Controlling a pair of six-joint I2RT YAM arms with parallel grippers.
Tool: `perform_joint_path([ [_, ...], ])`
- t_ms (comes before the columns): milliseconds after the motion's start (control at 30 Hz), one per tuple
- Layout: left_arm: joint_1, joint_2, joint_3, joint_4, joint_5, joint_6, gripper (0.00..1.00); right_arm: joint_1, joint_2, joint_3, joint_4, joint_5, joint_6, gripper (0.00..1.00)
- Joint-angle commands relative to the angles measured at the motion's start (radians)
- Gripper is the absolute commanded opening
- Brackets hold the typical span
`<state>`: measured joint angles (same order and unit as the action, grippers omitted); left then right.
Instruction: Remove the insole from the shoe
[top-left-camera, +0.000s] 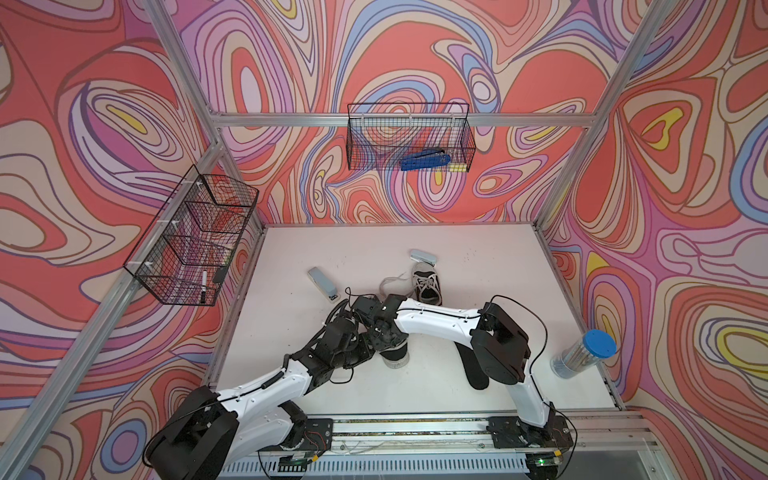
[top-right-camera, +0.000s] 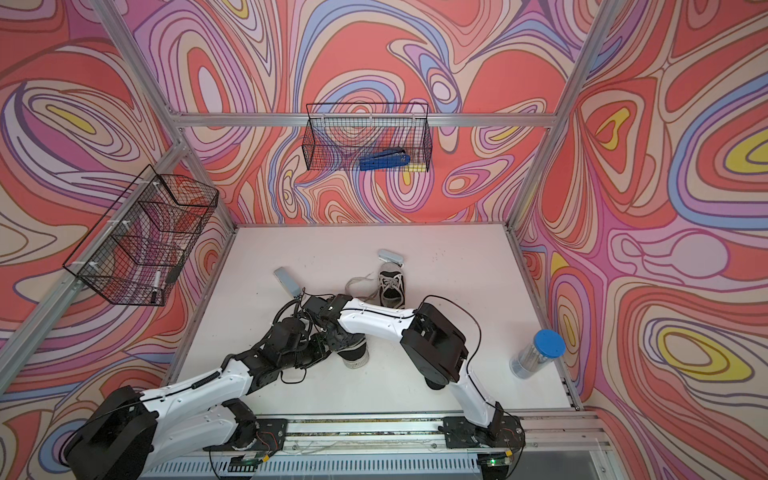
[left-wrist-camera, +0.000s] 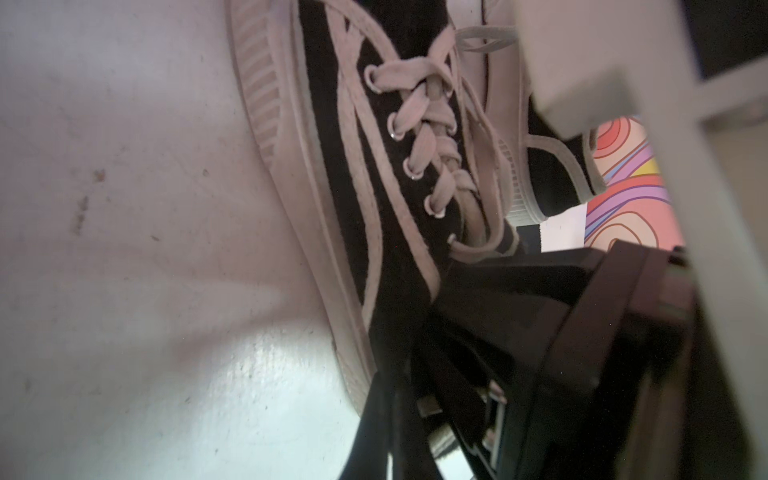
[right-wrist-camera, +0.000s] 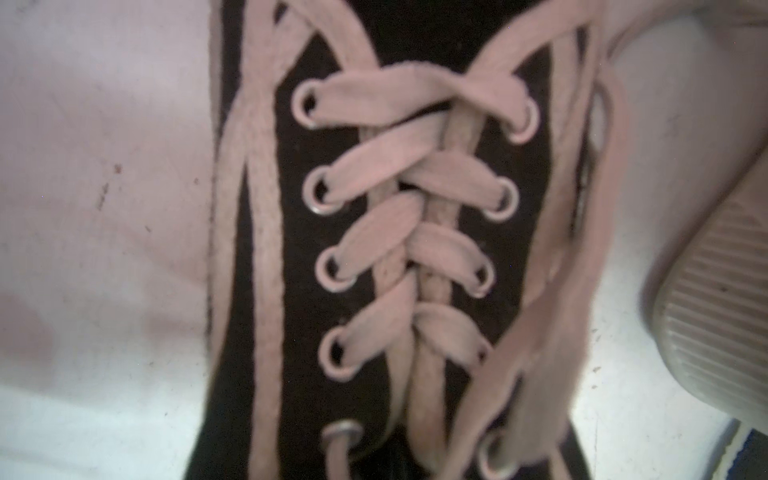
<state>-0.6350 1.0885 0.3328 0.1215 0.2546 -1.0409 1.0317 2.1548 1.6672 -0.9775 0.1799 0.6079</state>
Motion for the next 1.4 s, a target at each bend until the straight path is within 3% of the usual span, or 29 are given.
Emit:
perform_joint_path([
  [0,0.015,-0.025,0.006,-0.037,-0.035,0.016,0.00,-0.042,0.146,-0.084,-0.133,0.155,0.002,0.10],
  [133,0.015,-0.016,0.015,-0.036,-0.031,0.019,0.00,-0.040,0.128,-0.074,-0.116,0.118,-0.018,0.00],
  [633,0.016,0.002,0.031,-0.070,-0.029,0.050,0.00,-0.080,-0.073,0.003,-0.047,-0.096,-0.034,0.00],
  [1133,0.017,-0.006,0.035,-0.092,-0.035,0.068,0.00,-0.111,-0.142,-0.016,-0.011,-0.189,-0.018,0.00],
  [1367,0.015,0.017,0.113,-0.213,-0.059,0.179,0.00,-0.170,-0.211,-0.023,0.053,-0.363,0.030,0.00],
])
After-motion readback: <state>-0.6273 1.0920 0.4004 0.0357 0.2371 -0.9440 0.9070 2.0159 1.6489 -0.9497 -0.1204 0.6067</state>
